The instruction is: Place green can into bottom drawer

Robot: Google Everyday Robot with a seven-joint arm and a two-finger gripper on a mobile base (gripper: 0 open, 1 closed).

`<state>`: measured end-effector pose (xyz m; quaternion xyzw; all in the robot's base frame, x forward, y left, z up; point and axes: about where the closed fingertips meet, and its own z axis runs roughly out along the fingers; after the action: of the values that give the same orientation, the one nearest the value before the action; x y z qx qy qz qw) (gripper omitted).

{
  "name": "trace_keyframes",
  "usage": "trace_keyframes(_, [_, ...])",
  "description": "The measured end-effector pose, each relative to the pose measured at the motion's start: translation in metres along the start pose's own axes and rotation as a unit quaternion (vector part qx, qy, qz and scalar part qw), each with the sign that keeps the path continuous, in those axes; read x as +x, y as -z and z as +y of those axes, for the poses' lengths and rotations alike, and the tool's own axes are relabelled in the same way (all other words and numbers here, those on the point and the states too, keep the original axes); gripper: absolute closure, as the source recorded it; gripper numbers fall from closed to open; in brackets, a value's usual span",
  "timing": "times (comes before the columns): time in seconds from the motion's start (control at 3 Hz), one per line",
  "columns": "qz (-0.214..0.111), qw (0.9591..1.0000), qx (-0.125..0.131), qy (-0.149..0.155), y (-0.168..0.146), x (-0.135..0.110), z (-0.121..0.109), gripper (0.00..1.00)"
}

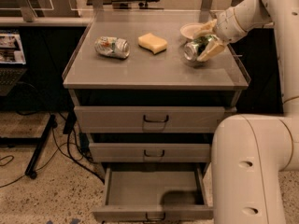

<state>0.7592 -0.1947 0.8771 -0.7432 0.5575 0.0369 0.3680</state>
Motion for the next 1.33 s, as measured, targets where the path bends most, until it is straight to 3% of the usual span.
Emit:
trace_keyframes(0.33, [-0.008, 0.9999, 0.008, 0.000, 0.009, -0.008, -0.003, 1.00])
trace_keyframes(0.67, [-0.051, 0.9986, -0.001, 0.016, 0.021, -0.024, 0.011, 1.00])
trace_keyframes(1.33, [-0.110, 0.9933, 0.017, 0.031, 0.068, -0.043, 0.045, 1.00])
